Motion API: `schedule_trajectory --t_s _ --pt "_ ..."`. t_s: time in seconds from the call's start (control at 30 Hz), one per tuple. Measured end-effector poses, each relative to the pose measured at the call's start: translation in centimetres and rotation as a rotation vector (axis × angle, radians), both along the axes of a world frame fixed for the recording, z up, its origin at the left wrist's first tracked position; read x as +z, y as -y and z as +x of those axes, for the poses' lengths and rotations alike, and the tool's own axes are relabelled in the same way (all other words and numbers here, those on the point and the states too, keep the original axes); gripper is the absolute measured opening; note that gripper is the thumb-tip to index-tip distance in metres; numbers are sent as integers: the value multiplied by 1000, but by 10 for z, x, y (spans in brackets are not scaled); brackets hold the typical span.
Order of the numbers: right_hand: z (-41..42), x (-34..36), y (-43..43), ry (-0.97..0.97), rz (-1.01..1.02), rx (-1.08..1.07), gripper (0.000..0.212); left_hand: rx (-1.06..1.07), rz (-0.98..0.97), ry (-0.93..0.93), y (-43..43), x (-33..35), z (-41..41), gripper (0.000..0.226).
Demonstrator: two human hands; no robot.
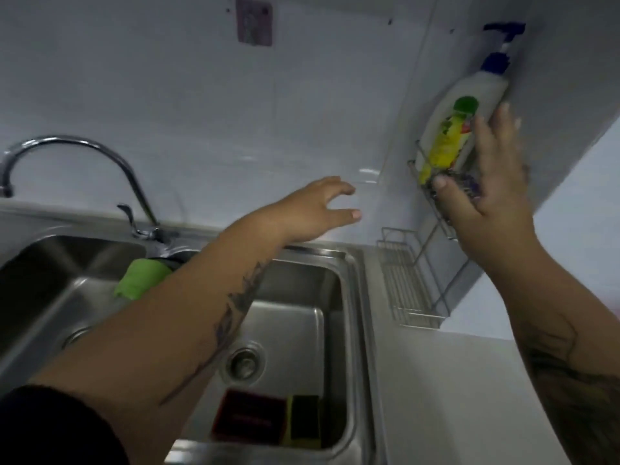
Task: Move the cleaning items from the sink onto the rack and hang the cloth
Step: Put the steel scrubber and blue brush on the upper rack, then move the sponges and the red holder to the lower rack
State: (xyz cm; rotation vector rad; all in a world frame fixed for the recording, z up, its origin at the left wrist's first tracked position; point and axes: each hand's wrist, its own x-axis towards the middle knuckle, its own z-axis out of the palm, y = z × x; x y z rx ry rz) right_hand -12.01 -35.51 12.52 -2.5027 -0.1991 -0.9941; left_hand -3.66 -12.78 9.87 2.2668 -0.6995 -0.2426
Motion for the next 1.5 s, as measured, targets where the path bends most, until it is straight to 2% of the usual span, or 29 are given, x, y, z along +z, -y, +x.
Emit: schedule_trajectory --t_s 0.13,0.23,0.37,0.47,0.53,0.67,0.77,0.87,0.93,1.0,1.13,1.27,1.33,1.4,1.5 --pt "17 -59 -64 -177 20 150 64 224 117 -128 -96 -65 6 57" --pt "34 -119 -111 -358 27 220 59 317 227 -306 -156 -131 6 64" --pt "57 -207 -171 -633 49 321 55 350 377 -509 -213 -215 -3 59" --pt "74 -275 -214 -777 50 339 51 355 345 -642 -235 -273 -12 61" --pt "84 -320 -239 -870 39 348 52 358 365 -661 -240 -307 -14 57" --pt "103 -393 -276 -1003 -44 358 57 297 625 -652 -240 -357 -18 95" --pt "118 -437 -289 -1012 -109 353 65 211 673 -690 -236 -376 -14 106" --pt "124 -460 -296 -1021 -159 328 71 91 782 -632 -232 -389 -12 113" --pt "126 -459 -303 -980 -188 264 64 37 897 -599 -231 -397 -15 110" --pt "129 -451 -308 -947 -184 209 57 40 919 -544 -231 -402 -16 99" --pt "135 -409 -293 -1137 -114 215 55 28 910 -407 -236 -393 -15 83" --pt "148 -338 -248 -1294 -116 169 47 -17 970 -574 -231 -367 -16 84" --pt "154 -287 -209 -1277 -177 122 44 -18 914 -727 -216 -345 -8 90" --pt "155 -238 -168 -1210 -167 54 43 -7 855 -797 -196 -321 6 100" --pt "148 -179 -108 -1050 -13 -71 43 -10 777 -651 -153 -276 31 108"
